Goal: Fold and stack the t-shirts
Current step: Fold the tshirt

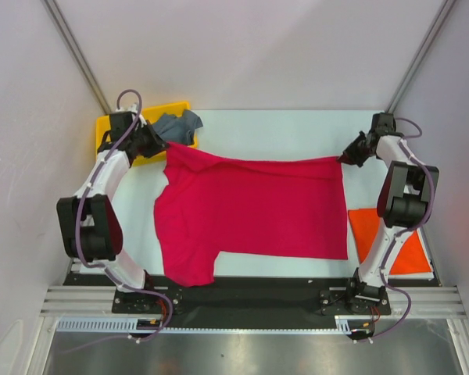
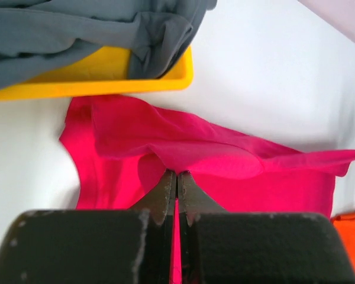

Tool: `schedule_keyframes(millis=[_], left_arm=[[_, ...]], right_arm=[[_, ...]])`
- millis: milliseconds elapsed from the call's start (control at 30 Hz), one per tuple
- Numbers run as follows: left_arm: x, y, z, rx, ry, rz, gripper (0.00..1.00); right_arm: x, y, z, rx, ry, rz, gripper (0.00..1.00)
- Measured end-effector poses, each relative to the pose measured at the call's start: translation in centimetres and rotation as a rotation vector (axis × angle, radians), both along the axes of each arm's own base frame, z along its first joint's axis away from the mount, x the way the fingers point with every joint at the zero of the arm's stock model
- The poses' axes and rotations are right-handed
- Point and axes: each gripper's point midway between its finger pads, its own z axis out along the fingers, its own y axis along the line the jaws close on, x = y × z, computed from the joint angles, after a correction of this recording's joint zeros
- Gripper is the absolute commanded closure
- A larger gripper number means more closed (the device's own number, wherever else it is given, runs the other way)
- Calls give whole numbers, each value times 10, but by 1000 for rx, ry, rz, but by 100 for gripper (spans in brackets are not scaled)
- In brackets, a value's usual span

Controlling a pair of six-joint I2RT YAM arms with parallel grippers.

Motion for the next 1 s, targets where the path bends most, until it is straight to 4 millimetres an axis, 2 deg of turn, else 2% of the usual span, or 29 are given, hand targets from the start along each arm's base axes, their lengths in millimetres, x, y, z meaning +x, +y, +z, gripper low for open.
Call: schedule_keyframes(millis=[167,233,500,633,733,867,1000], left_arm=[[16,-3,-20,-37,19,2,100],[19,-3,-26,-46,25,3,100],[24,-5,-20,-62,5,0,100],[18,-5,-24,-54,29,-7,100],[7,-4,-26,-46,67,-17,100],[-12,0,-19,-43,83,-30,100],[-37,4,-15,-34,98,-31,100]], right_arm=[[47,-6,9,13,-66,-17,100],[58,-8,13,16,-91,-20,100],[79,-4,17,35,-125,-6,100],[67,-1,14,31,-101,5,100],[39,4,8,35,-55,12,100],[0,6,5,31,2,26,100],[-19,4,10,20,6,36,100]])
